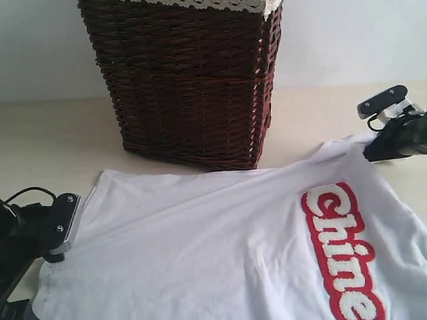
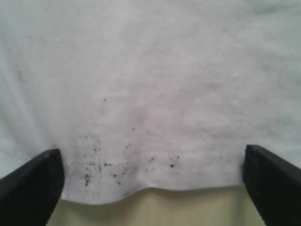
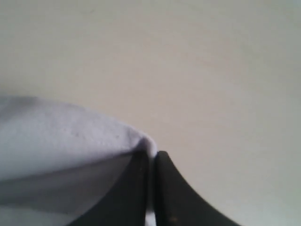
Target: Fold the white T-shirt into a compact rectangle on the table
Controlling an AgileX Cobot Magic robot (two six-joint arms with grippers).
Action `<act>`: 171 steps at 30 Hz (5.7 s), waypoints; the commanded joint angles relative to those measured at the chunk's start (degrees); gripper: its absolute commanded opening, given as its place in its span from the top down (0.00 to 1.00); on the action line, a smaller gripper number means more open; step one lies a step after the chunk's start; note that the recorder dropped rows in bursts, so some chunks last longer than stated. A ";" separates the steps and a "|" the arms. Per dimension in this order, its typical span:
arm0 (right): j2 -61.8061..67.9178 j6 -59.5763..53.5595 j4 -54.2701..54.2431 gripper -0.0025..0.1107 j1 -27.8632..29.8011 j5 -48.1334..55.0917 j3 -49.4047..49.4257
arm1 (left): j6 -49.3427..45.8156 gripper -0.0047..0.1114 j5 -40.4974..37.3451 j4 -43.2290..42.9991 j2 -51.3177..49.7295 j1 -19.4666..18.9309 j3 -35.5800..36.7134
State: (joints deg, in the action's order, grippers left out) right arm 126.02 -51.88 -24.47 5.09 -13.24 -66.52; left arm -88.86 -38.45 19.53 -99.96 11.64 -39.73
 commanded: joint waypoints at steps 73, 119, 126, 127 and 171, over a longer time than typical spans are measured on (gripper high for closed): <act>-30.53 -7.26 -5.56 0.57 -11.77 51.17 17.61 | 0.65 0.10 -0.55 -0.66 -2.00 0.33 1.22; -18.56 -8.65 -24.02 0.93 6.20 22.95 12.92 | 0.65 0.10 -0.55 -0.66 -2.00 0.33 1.22; -18.93 -36.09 -50.94 0.98 5.92 39.92 12.92 | 0.65 0.10 -0.21 -0.68 -2.00 0.33 1.22; -18.22 -38.29 -53.15 0.98 5.92 41.41 12.92 | 0.65 0.10 -0.21 -0.68 -2.00 0.33 1.22; -24.50 -51.49 -49.63 0.98 5.60 30.97 14.38 | 0.65 0.10 -0.21 -0.68 -2.00 0.33 1.22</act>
State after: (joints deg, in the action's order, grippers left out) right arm 106.36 -103.79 -77.37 10.68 19.46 -56.18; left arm -89.08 -37.67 19.91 -99.96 11.86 -39.73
